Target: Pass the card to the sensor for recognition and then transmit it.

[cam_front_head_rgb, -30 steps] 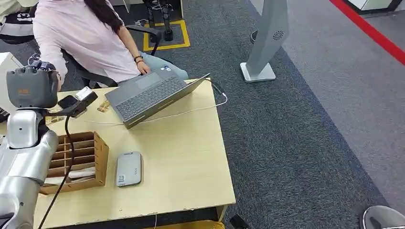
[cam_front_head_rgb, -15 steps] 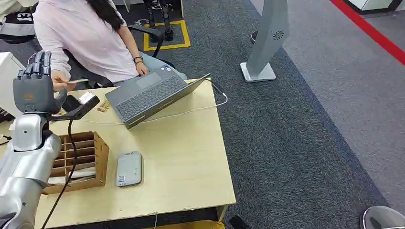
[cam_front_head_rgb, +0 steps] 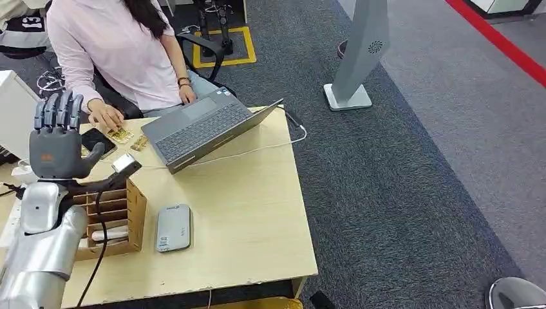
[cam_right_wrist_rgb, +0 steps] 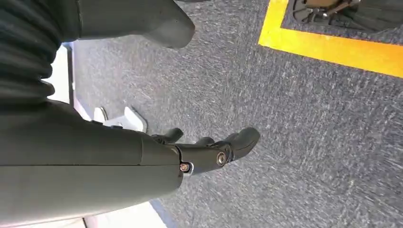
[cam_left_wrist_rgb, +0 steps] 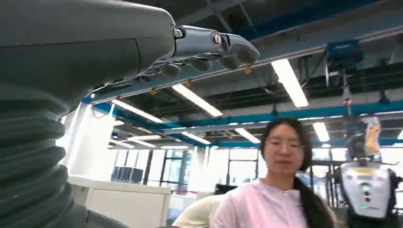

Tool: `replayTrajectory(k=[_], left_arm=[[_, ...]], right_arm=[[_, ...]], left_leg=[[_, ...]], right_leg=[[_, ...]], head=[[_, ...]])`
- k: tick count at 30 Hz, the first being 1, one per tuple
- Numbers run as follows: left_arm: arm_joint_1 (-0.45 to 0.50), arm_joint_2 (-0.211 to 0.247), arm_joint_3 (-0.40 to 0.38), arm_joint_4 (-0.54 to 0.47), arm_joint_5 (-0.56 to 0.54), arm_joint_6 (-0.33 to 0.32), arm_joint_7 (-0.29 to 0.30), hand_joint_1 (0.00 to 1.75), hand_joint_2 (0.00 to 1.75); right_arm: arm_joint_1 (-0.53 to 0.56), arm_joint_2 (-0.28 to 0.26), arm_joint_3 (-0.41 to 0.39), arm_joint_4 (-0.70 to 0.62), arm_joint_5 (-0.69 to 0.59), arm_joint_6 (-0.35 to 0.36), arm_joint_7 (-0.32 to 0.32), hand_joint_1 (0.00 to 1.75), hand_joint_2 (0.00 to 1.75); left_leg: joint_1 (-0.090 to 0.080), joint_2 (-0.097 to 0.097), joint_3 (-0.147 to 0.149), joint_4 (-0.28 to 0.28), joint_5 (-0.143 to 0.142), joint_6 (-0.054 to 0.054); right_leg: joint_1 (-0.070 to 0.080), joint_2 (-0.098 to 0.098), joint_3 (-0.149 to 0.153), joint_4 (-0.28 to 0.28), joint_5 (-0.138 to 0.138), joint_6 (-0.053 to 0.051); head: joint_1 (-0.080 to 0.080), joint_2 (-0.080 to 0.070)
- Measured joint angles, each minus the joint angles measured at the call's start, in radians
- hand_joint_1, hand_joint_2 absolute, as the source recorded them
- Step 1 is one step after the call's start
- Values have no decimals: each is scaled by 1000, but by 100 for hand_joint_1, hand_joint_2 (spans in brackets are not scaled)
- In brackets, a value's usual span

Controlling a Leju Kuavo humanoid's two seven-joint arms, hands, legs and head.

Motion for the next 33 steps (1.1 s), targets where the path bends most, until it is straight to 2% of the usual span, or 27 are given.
replayTrajectory(k=[9, 17, 22, 28, 33], left_arm=[[144, -52, 28, -211, 6, 1, -38, 0, 175], [221, -80, 32, -305, 38, 1, -69, 0, 175], [306, -84, 18, -325, 43, 0, -17, 0, 175], [531, -58, -66, -405, 14, -4, 26, 0, 175], [635, -32, -119, -453, 1, -11, 42, 0, 175]], right_arm=[[8, 0, 0, 1, -11, -6, -8, 0, 175], [14, -7, 0, 5, -32, -16, -16, 0, 175], [34, -19, -5, 5, -71, -26, -45, 0, 175], [86, -37, -35, 7, -125, -43, -87, 0, 175], [107, -46, -52, 9, -138, -43, -89, 0, 175]], left_leg=[[0, 0, 0, 0, 0, 0], [0, 0, 0, 0, 0, 0], [0, 1, 0, 0, -2, 0], [0, 1, 0, 0, -5, 1], [-1, 1, 0, 0, -6, 1]], right_leg=[[0, 0, 0, 0, 0, 0], [0, 0, 0, 0, 0, 0], [0, 1, 0, 0, 0, 0], [0, 1, 0, -1, -4, 1], [0, 0, 0, -1, -5, 2]], head=[[0, 0], [0, 0], [0, 0], [0, 0], [0, 0]])
